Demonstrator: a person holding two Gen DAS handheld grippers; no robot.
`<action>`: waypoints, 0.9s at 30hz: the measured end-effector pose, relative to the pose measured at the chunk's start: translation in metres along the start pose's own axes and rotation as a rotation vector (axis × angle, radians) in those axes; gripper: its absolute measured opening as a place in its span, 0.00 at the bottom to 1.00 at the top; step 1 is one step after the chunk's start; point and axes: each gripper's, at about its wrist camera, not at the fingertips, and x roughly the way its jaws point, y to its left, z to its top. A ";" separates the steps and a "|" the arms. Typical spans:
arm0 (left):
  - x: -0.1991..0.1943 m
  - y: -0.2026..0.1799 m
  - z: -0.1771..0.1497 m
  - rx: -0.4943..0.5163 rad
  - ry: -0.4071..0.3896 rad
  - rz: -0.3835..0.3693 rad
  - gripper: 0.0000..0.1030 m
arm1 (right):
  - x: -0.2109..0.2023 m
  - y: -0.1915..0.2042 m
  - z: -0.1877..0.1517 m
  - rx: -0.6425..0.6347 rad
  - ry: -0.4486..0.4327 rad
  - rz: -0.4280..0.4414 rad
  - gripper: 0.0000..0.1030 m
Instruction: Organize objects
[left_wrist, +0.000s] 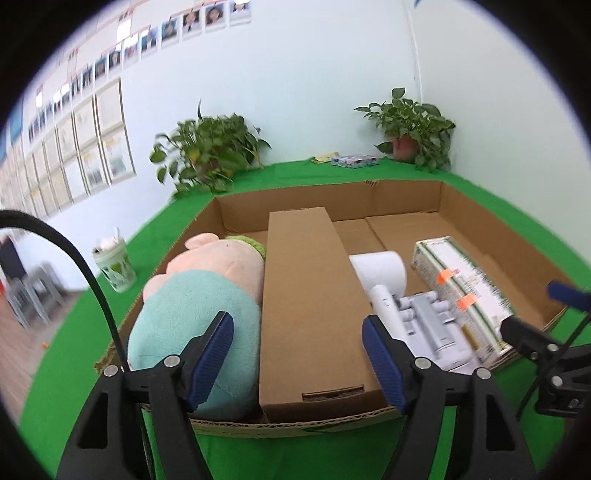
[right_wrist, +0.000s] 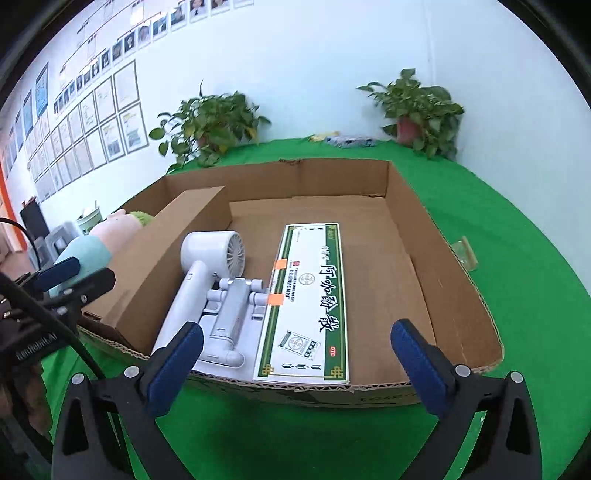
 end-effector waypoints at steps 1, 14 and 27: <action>0.001 -0.003 -0.001 0.005 -0.009 0.020 0.71 | -0.001 0.003 -0.003 -0.023 -0.025 -0.016 1.00; 0.008 -0.014 -0.005 -0.032 -0.060 0.059 0.87 | -0.002 0.009 -0.011 -0.061 -0.095 -0.045 1.00; 0.015 -0.021 -0.005 -0.005 -0.018 0.056 0.99 | -0.003 0.010 -0.011 -0.063 -0.095 -0.047 1.00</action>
